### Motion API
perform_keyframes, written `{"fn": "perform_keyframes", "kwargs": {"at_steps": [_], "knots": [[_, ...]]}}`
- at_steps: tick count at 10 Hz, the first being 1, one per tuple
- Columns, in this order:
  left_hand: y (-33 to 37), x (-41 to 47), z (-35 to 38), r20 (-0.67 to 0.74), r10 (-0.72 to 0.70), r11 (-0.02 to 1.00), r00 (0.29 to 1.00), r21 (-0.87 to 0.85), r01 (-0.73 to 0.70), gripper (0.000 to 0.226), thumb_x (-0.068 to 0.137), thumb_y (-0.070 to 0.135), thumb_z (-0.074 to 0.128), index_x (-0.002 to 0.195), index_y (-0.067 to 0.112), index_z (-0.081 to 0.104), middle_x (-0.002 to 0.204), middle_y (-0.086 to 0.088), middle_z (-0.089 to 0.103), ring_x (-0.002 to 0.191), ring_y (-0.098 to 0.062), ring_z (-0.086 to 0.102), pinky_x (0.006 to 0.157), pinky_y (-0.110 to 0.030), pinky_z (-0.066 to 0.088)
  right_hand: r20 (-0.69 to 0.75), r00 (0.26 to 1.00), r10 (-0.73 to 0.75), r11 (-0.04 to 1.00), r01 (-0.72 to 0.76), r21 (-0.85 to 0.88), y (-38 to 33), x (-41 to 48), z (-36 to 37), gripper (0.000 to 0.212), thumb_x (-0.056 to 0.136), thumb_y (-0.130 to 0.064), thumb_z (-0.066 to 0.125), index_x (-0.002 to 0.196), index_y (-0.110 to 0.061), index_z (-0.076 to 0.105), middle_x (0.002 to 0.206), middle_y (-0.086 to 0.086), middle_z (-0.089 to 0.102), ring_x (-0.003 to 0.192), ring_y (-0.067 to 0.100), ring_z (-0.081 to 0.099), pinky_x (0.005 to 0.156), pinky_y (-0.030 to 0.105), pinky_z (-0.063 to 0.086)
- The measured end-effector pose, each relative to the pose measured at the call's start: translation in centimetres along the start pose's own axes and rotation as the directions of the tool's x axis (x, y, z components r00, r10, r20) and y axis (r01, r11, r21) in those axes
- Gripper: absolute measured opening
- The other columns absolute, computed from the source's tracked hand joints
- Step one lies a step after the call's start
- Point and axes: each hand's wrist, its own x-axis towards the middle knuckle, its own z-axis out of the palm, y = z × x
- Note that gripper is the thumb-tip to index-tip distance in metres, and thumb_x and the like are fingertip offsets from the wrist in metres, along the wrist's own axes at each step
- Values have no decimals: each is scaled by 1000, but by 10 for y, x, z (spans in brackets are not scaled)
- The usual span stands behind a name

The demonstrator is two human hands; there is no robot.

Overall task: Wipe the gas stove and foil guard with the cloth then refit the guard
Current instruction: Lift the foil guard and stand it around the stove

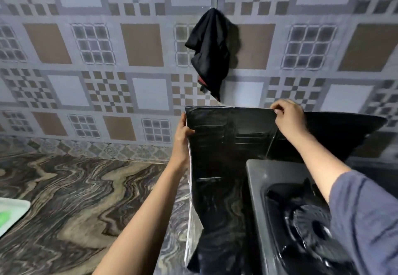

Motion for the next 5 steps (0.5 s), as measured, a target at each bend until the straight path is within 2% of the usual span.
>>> {"fn": "perform_keyframes", "kwargs": {"at_steps": [1,2,3,4,5], "knots": [[-8,2,18,-13,-28,999,1000,22,29,52,93,1,31,143,17,31,131,-8,50,99,-10,53,74,-17,45,95,985,-142,990,141,17,-9,0,3,25,88,3,48,105,-5,65,112,12,63,106,28,54,89,29,40],[-8,6,34,-21,-32,999,999,-26,32,58,82,5,38,138,19,39,123,-8,53,112,-24,52,91,-31,45,109,977,-181,983,180,22,-6,3,5,25,89,2,48,103,-6,67,112,10,64,106,27,55,87,26,38],[-10,7,52,-59,-45,997,997,60,49,53,92,-2,31,142,17,30,104,5,53,86,-3,53,66,-8,49,76,988,-135,991,135,1,8,8,-2,26,90,2,47,100,-9,69,110,8,65,106,26,55,84,26,39],[-24,10,75,123,47,998,991,32,-52,48,87,-9,30,131,8,42,90,22,65,79,7,63,67,-6,48,36,998,-55,997,57,-59,34,15,-17,28,89,3,47,99,-12,69,109,6,65,103,25,56,79,29,43],[-39,20,92,115,4,1000,993,21,-6,54,84,-2,33,136,10,40,103,10,66,93,-8,61,74,-14,50,-12,1000,-8,997,7,-79,57,21,-27,28,89,2,48,97,-12,70,106,7,65,99,27,57,76,28,42]]}}
